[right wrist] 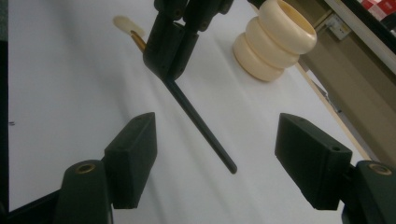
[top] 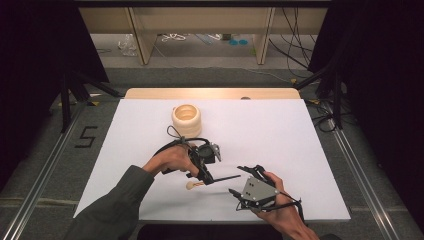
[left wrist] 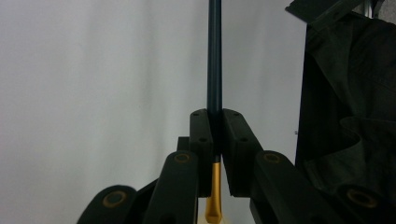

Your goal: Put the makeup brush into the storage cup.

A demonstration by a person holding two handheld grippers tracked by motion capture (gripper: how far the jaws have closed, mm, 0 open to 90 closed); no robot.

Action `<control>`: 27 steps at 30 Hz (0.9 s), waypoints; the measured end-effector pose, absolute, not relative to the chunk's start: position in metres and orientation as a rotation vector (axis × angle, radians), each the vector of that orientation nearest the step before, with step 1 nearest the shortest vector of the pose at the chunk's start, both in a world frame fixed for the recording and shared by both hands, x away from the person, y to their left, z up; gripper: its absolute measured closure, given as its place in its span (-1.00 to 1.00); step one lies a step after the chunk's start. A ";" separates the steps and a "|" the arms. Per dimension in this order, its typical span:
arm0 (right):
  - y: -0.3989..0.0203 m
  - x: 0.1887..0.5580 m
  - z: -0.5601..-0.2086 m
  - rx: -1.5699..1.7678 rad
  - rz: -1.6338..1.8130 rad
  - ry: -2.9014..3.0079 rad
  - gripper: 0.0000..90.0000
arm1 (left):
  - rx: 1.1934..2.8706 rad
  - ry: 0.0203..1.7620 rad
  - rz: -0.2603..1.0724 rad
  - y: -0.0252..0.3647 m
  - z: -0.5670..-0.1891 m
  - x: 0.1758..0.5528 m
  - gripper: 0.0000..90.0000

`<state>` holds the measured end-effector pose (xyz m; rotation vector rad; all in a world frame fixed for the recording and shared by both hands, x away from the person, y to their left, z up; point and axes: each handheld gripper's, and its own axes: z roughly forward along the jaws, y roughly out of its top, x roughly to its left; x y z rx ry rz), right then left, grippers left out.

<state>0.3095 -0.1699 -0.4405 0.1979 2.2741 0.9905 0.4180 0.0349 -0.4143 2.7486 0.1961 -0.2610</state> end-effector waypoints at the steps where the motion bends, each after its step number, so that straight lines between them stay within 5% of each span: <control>1: -0.167 0.308 -0.441 0.162 0.953 2.270 -0.29 | 2.740 0.209 -0.263 0.034 -0.414 0.417 0.85; 27: -0.138 0.302 -0.443 -0.172 0.669 2.235 0.10 | 2.733 0.176 -0.289 0.031 -0.408 0.405 0.85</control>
